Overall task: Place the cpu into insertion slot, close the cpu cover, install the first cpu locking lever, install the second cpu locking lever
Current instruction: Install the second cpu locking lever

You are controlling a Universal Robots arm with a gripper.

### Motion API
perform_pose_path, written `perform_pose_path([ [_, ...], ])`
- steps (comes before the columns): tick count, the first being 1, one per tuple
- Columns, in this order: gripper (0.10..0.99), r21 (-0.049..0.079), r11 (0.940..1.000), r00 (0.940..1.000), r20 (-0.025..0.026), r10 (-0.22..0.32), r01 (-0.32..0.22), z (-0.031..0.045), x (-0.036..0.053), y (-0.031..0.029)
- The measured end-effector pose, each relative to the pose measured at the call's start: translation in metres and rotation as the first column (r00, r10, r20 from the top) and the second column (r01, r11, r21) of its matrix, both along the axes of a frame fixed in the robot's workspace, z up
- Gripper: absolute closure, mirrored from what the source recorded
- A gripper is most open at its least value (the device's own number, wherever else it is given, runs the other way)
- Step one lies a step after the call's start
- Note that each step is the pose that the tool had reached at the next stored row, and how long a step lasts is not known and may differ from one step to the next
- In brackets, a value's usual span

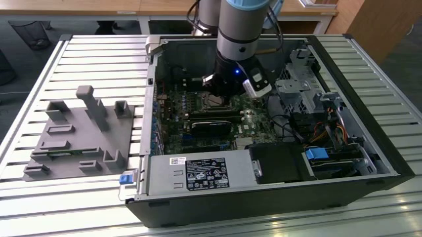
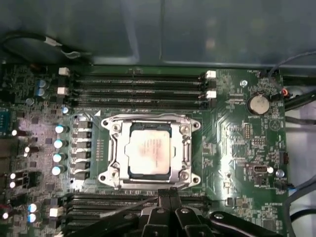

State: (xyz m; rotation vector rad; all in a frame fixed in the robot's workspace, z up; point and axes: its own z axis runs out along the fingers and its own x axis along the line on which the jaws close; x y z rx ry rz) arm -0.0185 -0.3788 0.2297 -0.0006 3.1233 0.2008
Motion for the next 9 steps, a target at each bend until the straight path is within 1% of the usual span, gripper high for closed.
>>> perform_pose_path([
  [3,0.980,0.002,1.0000,1.0000,0.0000,0.000,0.000,-0.0003,-0.0068,-0.0012],
  [7,0.980,0.005,1.0000,1.0000,0.0001,0.000,0.000,-0.0010,-0.0191,-0.0020],
  [9,0.980,0.007,1.0000,1.0000,0.0001,0.000,0.000,-0.0019,-0.0238,-0.0023],
])
